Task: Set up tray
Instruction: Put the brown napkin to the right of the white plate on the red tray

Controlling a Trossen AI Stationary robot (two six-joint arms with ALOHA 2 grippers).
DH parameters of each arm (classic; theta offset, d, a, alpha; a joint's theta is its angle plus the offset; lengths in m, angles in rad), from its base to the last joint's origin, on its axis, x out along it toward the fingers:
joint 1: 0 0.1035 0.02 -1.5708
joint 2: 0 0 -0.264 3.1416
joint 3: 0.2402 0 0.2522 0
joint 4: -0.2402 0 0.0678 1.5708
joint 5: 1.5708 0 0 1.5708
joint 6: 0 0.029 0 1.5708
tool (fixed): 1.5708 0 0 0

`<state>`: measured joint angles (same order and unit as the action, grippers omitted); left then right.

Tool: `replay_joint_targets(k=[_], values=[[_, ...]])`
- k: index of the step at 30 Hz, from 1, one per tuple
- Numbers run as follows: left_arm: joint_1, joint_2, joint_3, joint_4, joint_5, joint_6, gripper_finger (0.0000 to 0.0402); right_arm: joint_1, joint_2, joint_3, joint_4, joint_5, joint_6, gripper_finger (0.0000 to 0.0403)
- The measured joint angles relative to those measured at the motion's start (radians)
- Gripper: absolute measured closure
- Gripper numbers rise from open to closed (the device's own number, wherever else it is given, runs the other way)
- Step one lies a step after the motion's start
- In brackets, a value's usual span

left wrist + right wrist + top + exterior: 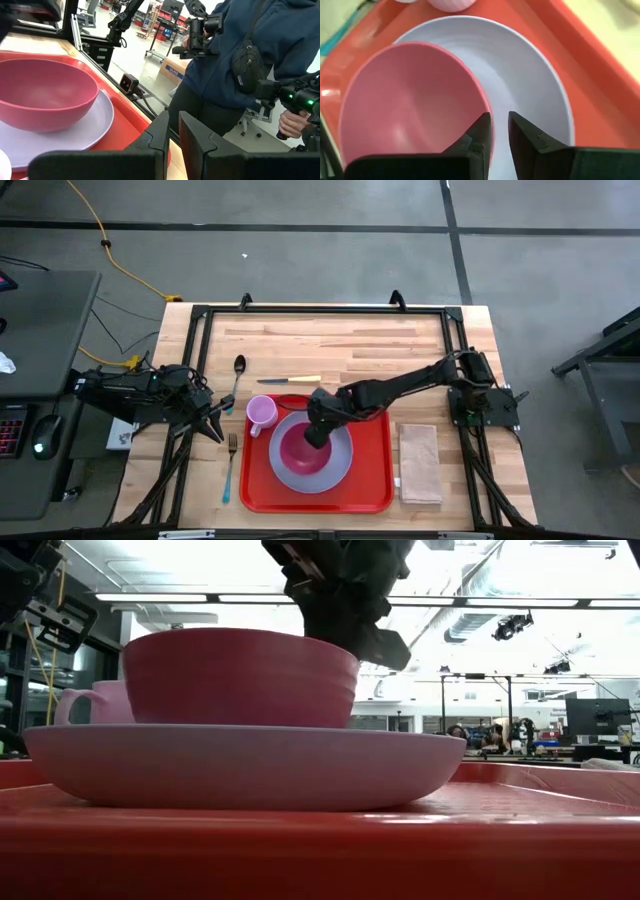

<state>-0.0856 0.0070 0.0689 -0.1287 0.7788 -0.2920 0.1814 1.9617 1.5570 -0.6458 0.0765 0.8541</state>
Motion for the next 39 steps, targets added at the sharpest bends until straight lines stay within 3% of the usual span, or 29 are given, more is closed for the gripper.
replay_joint_targets(k=[16,24,28,39], values=[[0.0,0.0,0.0,0.0,0.0,0.0,0.0328,0.005,0.0,0.197,-0.363,0.012,-0.015,0.0366],[0.0,0.0,0.0,0.0,0.0,0.0,0.0328,0.027,0.0,0.243,-0.775,-0.042,0.151,0.0363],[0.0,0.0,0.0,0.0,0.0,0.0,0.0328,0.07,0.0,0.225,-0.927,-0.077,0.255,0.0359],[0.0,0.0,0.0,0.0,0.001,0.0,0.0328,0.188,-0.103,-0.013,-0.864,-0.209,0.516,0.0362]])
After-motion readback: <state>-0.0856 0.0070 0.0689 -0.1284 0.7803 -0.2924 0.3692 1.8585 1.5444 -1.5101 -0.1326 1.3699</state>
